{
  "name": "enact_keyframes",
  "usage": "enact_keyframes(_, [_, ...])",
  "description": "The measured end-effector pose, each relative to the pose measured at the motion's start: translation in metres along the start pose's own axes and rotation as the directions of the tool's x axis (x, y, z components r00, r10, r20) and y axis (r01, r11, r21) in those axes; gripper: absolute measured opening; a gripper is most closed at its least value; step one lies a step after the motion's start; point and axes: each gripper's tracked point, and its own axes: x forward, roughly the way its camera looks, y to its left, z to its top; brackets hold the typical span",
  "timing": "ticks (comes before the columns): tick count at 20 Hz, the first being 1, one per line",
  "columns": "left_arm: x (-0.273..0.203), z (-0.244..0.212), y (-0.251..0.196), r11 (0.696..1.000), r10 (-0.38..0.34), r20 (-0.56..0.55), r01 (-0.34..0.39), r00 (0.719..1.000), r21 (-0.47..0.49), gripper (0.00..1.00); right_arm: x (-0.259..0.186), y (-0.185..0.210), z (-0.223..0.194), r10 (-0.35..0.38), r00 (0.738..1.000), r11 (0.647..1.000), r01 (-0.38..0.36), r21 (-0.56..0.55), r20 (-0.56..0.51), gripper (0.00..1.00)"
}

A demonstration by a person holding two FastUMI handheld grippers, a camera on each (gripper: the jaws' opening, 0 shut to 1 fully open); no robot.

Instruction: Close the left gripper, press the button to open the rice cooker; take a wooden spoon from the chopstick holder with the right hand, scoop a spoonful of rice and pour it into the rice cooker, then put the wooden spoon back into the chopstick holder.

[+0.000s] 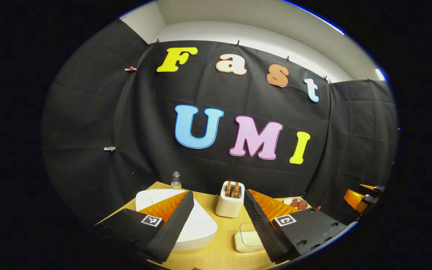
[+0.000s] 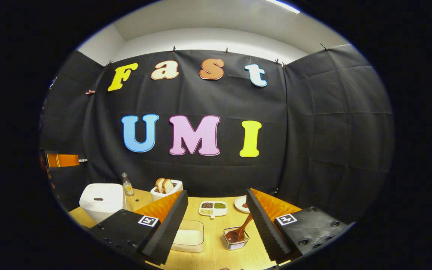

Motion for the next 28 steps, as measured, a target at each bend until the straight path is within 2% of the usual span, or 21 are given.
enact_keyframes(3, [0.015, 0.002, 0.015, 1.0, 0.01, -0.034, -0.009, 0.999, 0.028, 0.77, 0.001, -0.002, -0.003, 0.0, 1.0, 1.0, 0.0, 0.005, -0.009, 0.97])
enact_keyframes(4, [0.017, 0.005, 0.018, 0.999, 0.009, -0.037, -0.007, 0.999, 0.035, 0.63, 0.001, -0.004, -0.003, -0.002, 1.0, 1.0, 0.002, 0.005, -0.011, 0.97])
enact_keyframes(6, [0.025, 0.008, 0.023, 0.999, -0.003, -0.041, 0.004, 0.999, 0.036, 0.45, 0.0, -0.01, -0.005, -0.01, 1.0, 1.0, 0.01, 0.005, -0.012, 0.98])
enact_keyframes(7, [0.029, 0.005, 0.026, 0.999, -0.003, -0.049, 0.005, 0.999, 0.033, 0.41, -0.001, -0.013, -0.006, -0.016, 1.0, 1.0, 0.016, 0.003, -0.015, 0.97])
enact_keyframes(8, [0.035, 0.002, 0.032, 1.0, 0.003, -0.062, -0.001, 0.998, 0.024, 0.3, -0.003, -0.016, -0.009, -0.022, 1.0, 1.0, 0.022, 0.003, -0.02, 0.97])
enact_keyframes(9, [0.04, -0.004, 0.035, 1.0, 0.006, -0.076, -0.005, 0.997, 0.009, 0.25, -0.003, -0.02, -0.011, -0.029, 0.999, 1.0, 0.029, 0.001, -0.025, 0.97])
enact_keyframes(10, [0.045, -0.01, 0.042, 1.0, 0.018, -0.098, -0.019, 0.995, -0.011, 0.14, -0.004, -0.024, -0.014, -0.039, 0.999, 0.999, 0.039, -0.001, -0.031, 0.97])
enact_keyframes(11, [0.051, -0.018, 0.047, 0.999, 0.029, -0.124, -0.032, 0.992, -0.023, 0.1, -0.007, -0.028, -0.016, -0.049, 0.998, 0.999, 0.049, -0.001, -0.036, 0.97])
enact_keyframes(16, [0.083, -0.069, 0.08, 0.995, 0.078, -0.264, -0.091, 0.961, -0.041, 0.07, -0.015, -0.052, -0.028, -0.102, 0.993, 0.994, 0.104, 0.023, -0.064, 0.97])
enact_keyframes(21, [0.109, -0.129, 0.103, 0.99, 0.1, -0.412, -0.132, 0.906, -0.049, 0.07, -0.027, -0.074, -0.04, -0.155, 0.983, 0.987, 0.159, 0.037, -0.097, 0.97])
enact_keyframes(28, [0.122, -0.173, 0.113, 0.987, 0.131, -0.506, -0.16, 0.853, -0.014, 0.07, -0.033, -0.095, -0.047, -0.207, 0.972, 0.976, 0.214, 0.05, -0.113, 0.97])
